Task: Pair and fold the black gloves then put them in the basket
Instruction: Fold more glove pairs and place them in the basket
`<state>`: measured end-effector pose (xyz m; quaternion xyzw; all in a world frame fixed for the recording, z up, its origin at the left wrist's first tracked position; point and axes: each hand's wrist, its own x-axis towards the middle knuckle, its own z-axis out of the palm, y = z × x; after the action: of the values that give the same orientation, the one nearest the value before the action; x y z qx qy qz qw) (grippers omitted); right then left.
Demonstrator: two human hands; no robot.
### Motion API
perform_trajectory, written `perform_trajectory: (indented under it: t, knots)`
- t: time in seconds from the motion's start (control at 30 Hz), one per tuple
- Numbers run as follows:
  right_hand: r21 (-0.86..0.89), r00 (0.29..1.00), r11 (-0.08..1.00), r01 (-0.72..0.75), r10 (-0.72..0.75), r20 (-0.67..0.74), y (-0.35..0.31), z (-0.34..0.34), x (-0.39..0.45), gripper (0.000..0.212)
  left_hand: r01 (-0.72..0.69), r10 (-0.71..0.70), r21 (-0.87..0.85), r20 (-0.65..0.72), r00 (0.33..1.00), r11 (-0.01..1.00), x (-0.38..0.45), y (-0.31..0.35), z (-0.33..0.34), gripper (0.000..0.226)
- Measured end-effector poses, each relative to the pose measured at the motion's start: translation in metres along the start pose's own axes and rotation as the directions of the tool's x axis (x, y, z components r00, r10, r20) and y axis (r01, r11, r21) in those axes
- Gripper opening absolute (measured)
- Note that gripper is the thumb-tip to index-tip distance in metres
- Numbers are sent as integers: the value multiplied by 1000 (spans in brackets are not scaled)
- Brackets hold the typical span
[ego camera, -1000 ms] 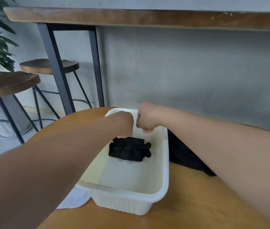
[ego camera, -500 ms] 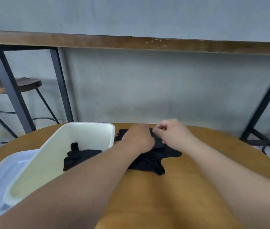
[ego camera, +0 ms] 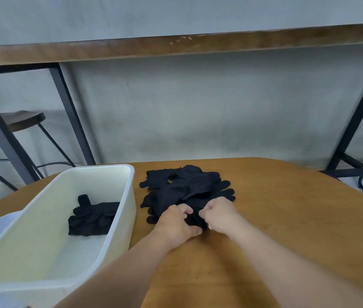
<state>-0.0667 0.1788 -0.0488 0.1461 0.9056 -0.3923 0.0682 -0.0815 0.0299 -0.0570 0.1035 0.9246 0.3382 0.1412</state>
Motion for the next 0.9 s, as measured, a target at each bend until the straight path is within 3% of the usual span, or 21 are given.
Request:
perform_trajectory:
  t: [0.1, 0.27, 0.37, 0.47, 0.53, 0.63, 0.7, 0.77, 0.83, 0.9]
  knots:
    - [147, 997, 988, -44, 35, 66, -4, -9, -3, 8, -52, 52, 28, 4, 999, 998, -4, 5, 5, 67]
    - [-152, 996, 984, -88, 89, -4, 0, -1, -2, 35, -3, 6, 76, -46, 999, 997, -2, 13, 19, 48]
    - [-138, 997, 988, -76, 74, -18, 6, 10, 1, 31, 30, -31, -45, -31, 999, 999, -1, 8, 27, 61]
    - [96, 996, 991, -92, 90, 25, 2, 14, -3, 15, 5, -8, -146, -18, 1000, 989, -8, 7, 24, 67]
    - [357, 990, 924, -137, 118, 76, -8, 7, -8, 6, -59, 46, -150, -85, 995, 987, -11, 12, 17, 50]
    - [482, 986, 860, -165, 131, 105, -21, -15, -17, 13, -164, 153, -49, -187, 970, 985, -20, 29, -3, 19]
    - [472, 994, 875, -109, 93, 57, -31, -36, -27, 15, -190, 178, -37, -220, 959, 981, -24, 45, -21, 4]
    - [451, 998, 893, -2, 27, -49, -40, -58, -38, 14, -205, 177, -106, -229, 957, 973, -28, 62, -41, 11]
    - [432, 991, 896, 106, -62, -115, -47, -80, -51, 18, -232, 204, -166, -172, 964, 958, -33, 77, -60, 11]
    - [393, 983, 901, 183, -173, -60, -51, -99, -65, 33, -260, 251, -185, -71, 965, 948, -40, 90, -78, 10]
